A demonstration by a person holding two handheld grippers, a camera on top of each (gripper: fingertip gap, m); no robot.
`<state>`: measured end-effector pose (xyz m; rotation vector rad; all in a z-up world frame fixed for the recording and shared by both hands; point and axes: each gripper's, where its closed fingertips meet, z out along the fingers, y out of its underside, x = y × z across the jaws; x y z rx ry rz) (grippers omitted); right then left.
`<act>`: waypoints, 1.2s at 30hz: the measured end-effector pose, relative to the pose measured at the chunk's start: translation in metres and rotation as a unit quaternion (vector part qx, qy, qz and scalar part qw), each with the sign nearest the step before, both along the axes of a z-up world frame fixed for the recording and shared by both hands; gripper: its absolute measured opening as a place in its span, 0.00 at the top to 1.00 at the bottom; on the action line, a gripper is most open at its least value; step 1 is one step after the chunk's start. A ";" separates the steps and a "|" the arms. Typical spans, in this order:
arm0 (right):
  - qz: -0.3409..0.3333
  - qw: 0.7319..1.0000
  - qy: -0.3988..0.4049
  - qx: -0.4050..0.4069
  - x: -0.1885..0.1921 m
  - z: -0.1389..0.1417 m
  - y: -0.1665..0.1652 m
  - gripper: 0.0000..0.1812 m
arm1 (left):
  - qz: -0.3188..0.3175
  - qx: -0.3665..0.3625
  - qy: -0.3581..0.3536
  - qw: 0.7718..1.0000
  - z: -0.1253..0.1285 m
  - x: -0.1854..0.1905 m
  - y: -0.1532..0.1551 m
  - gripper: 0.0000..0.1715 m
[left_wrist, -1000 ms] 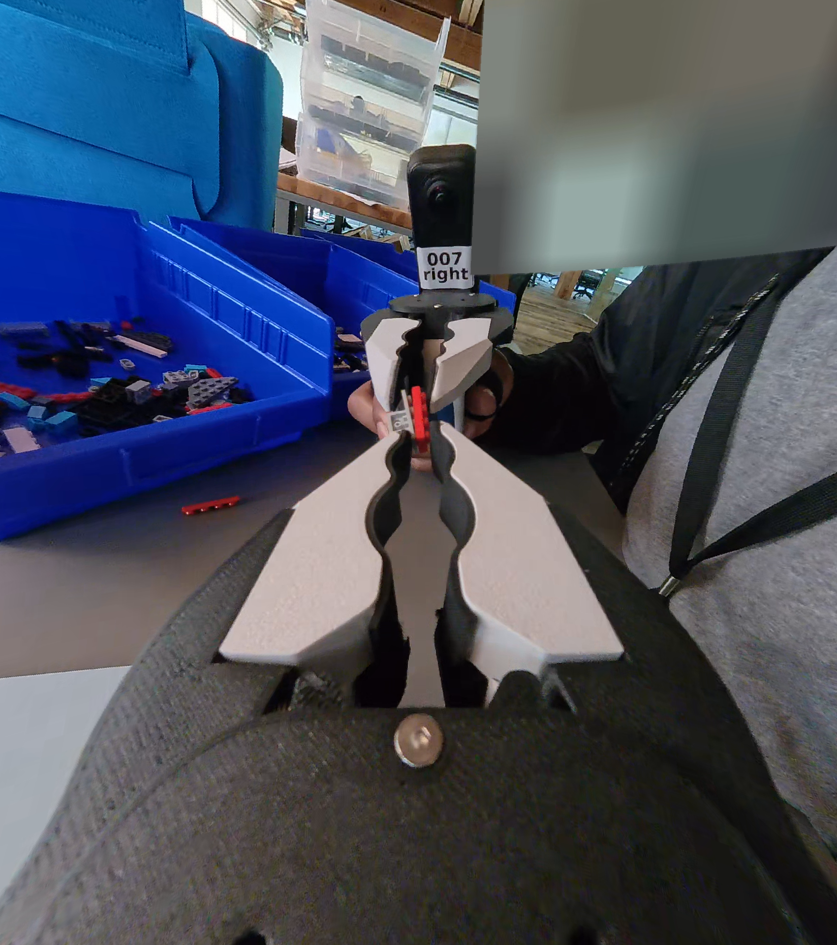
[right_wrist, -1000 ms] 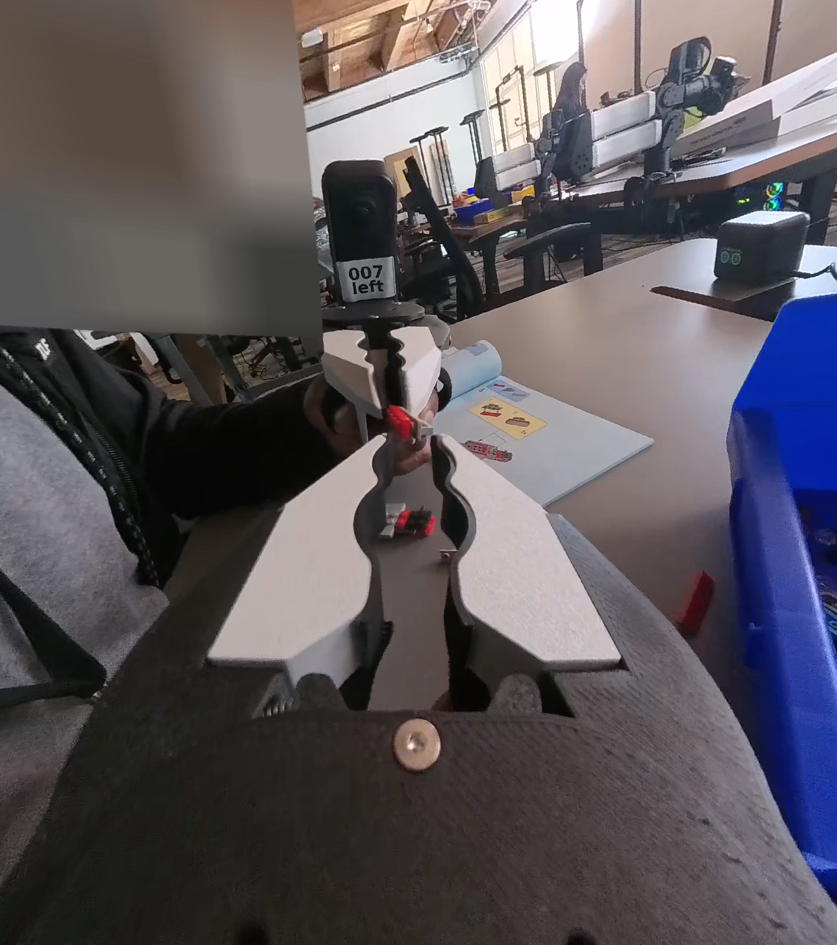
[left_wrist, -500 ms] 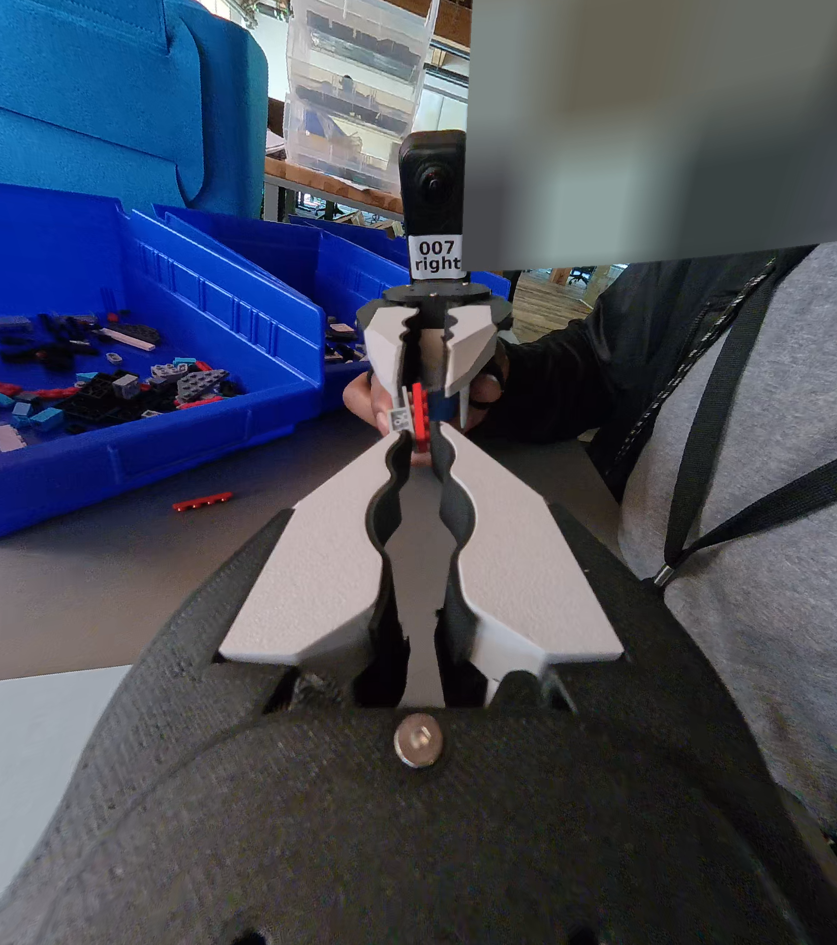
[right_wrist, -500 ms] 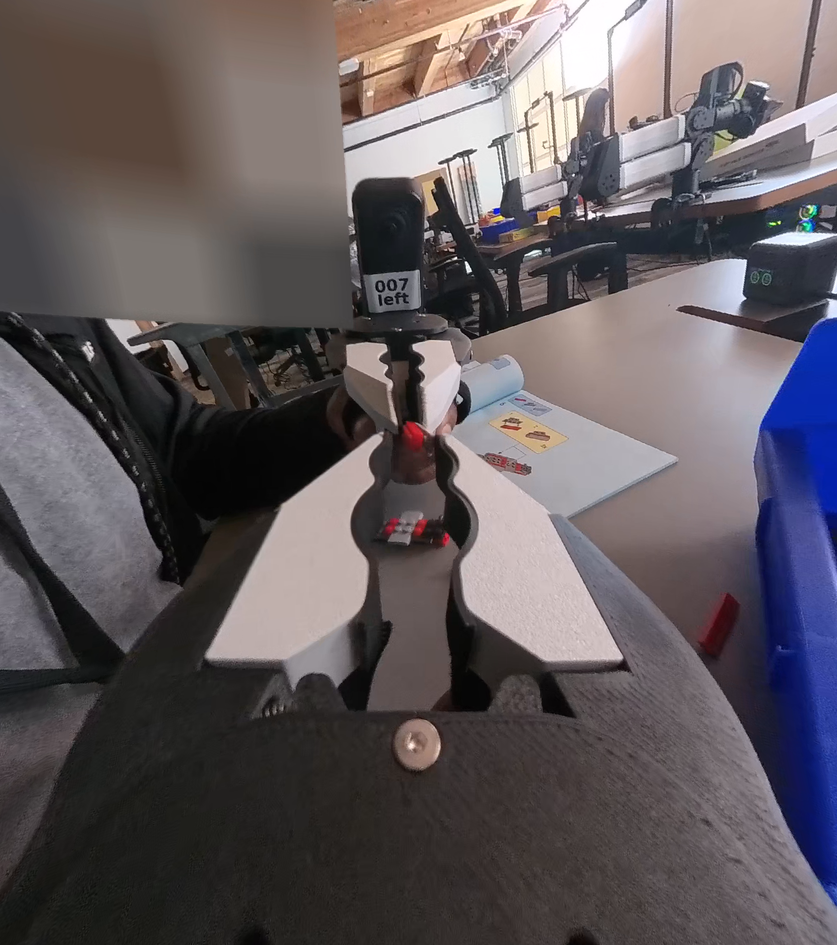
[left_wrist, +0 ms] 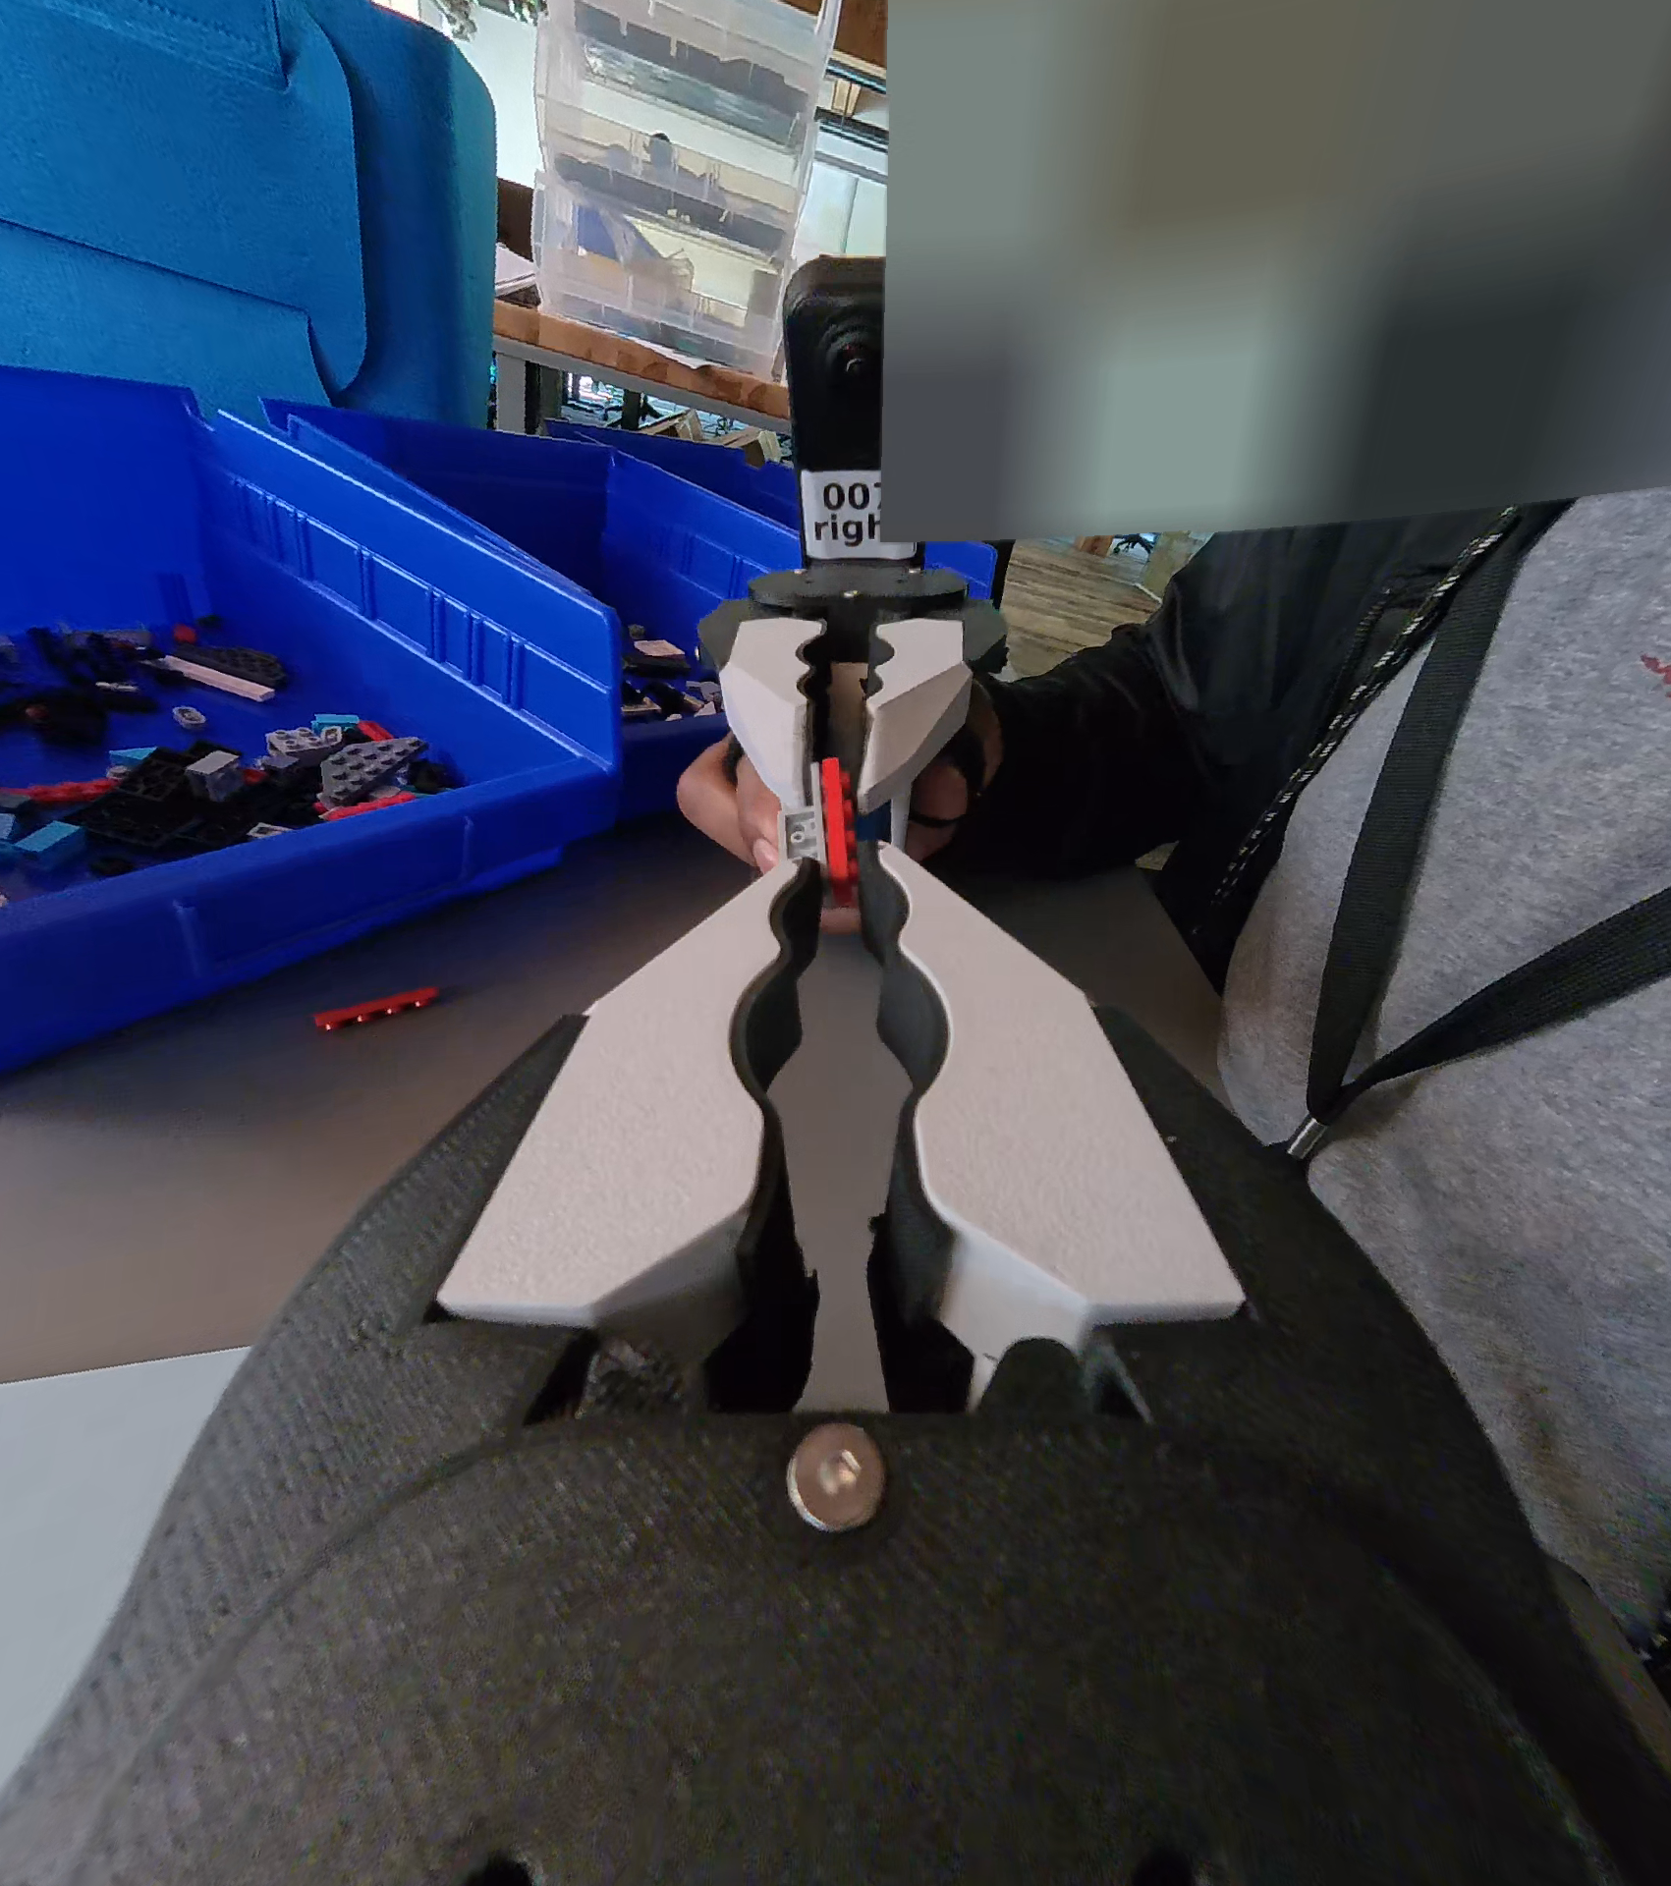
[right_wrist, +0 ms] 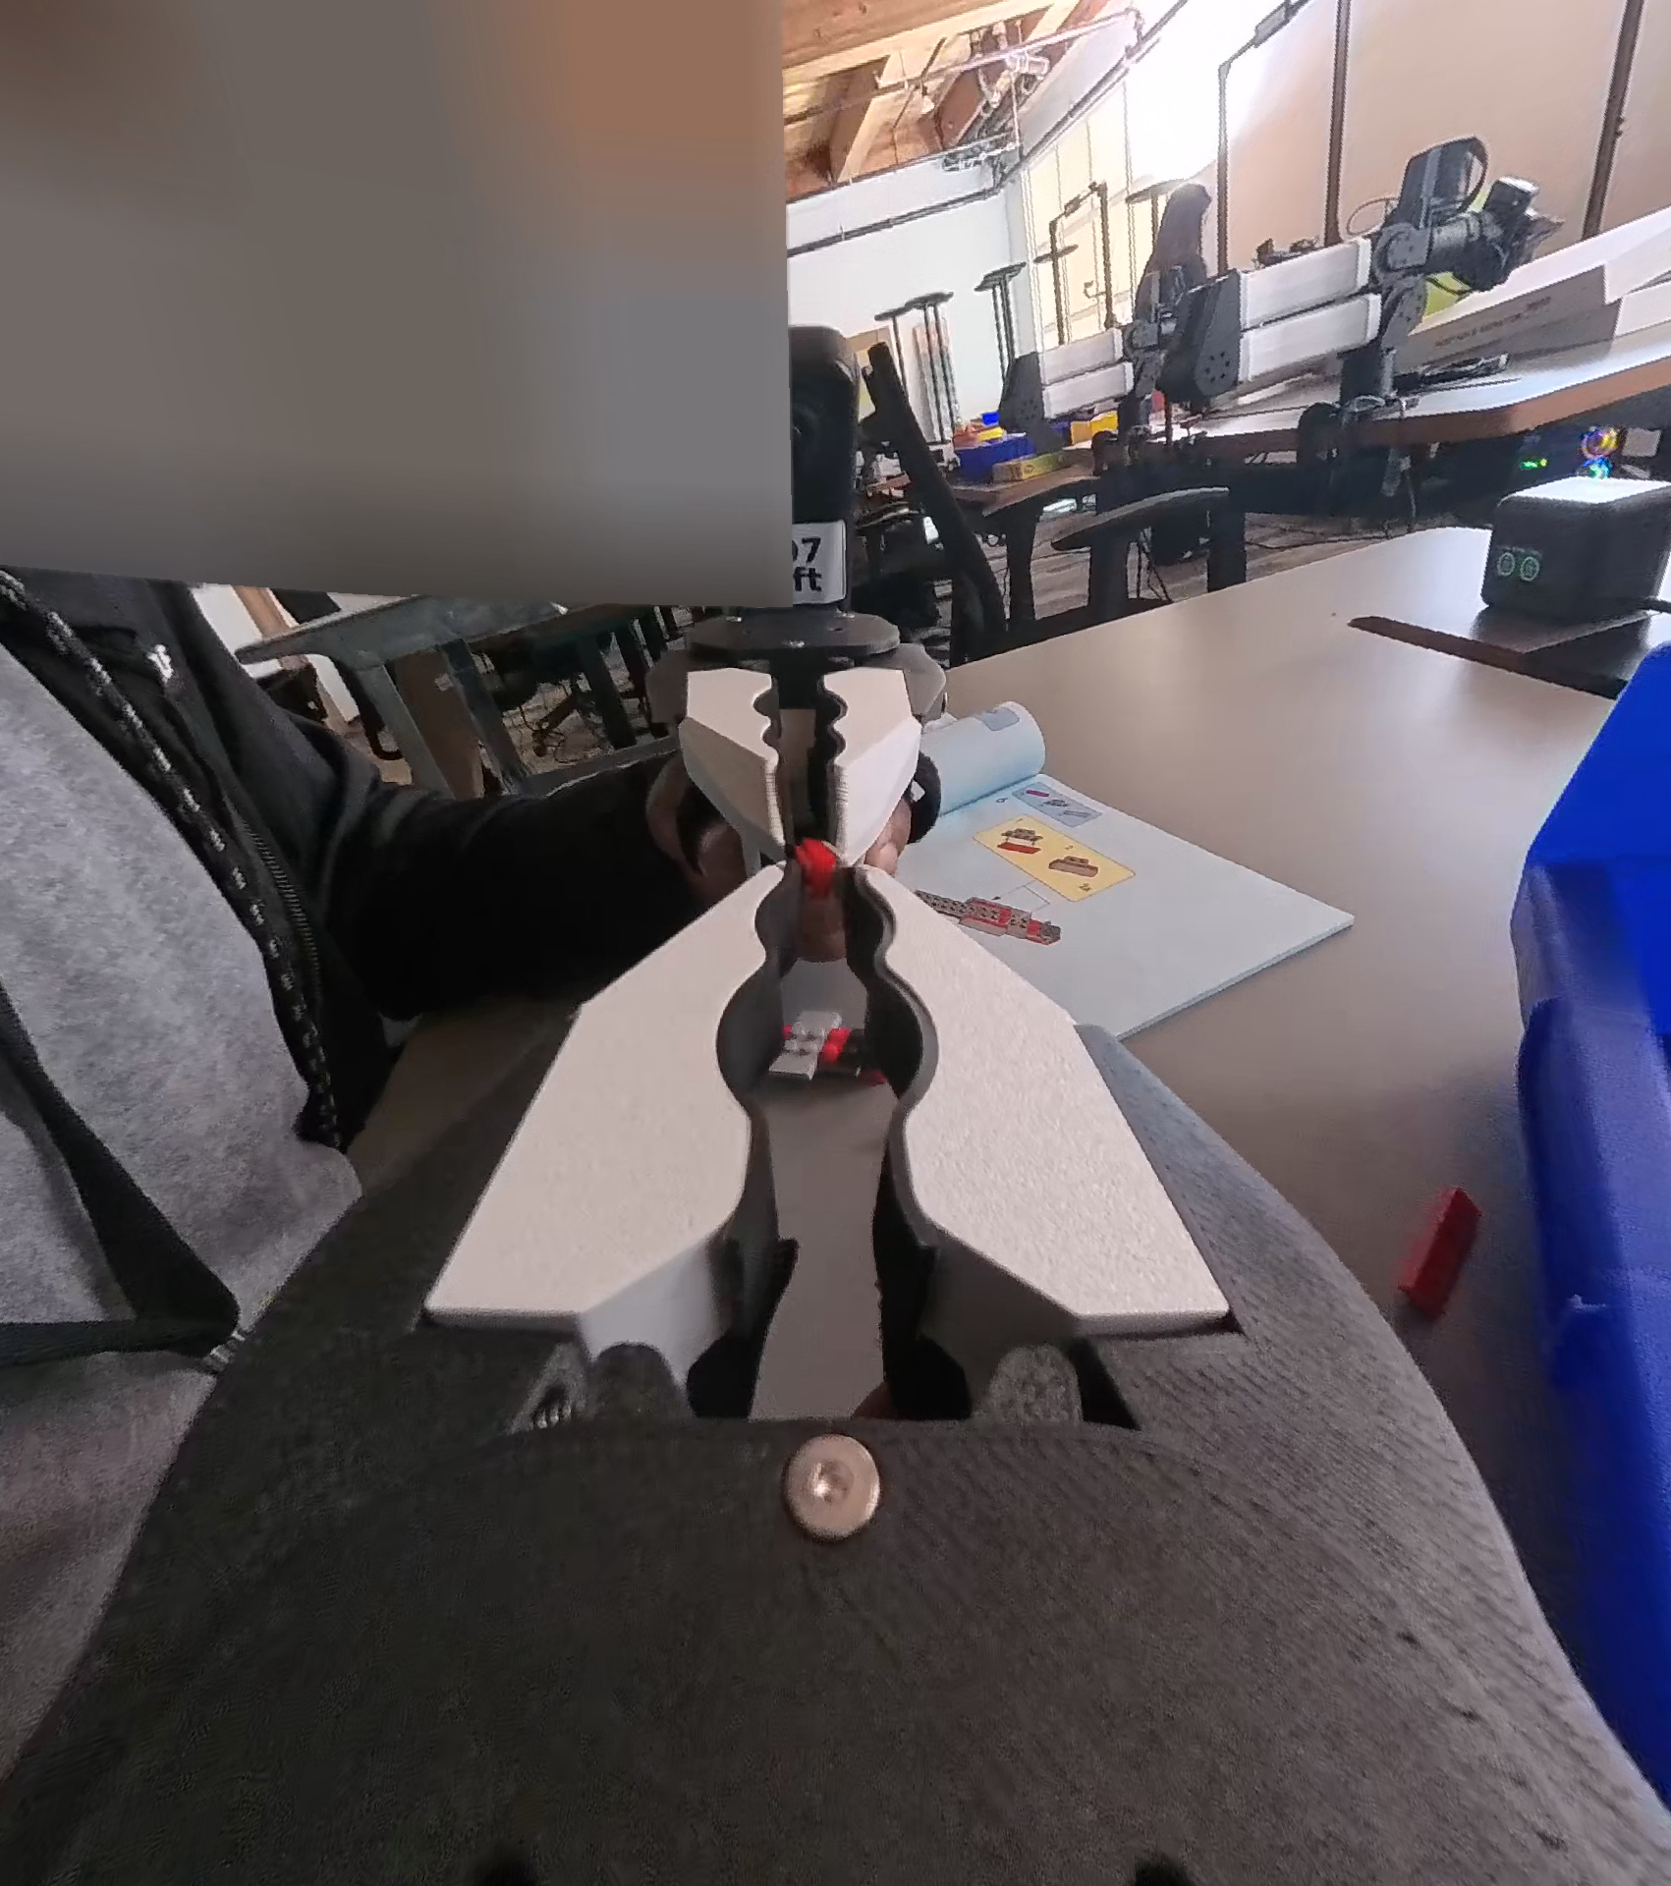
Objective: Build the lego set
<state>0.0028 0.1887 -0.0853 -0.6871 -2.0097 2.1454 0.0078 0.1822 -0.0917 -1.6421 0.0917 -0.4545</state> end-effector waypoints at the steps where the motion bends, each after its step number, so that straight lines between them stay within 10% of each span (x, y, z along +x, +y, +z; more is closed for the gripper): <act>1: -0.001 1.000 0.002 -0.001 0.000 0.000 0.000 0.95 | 0.000 0.001 0.001 1.000 0.000 0.000 0.000 0.96; 36: -0.008 0.999 0.004 0.049 -0.003 -0.017 -0.002 0.94 | 0.005 -0.068 0.044 0.997 -0.019 -0.001 -0.001 0.97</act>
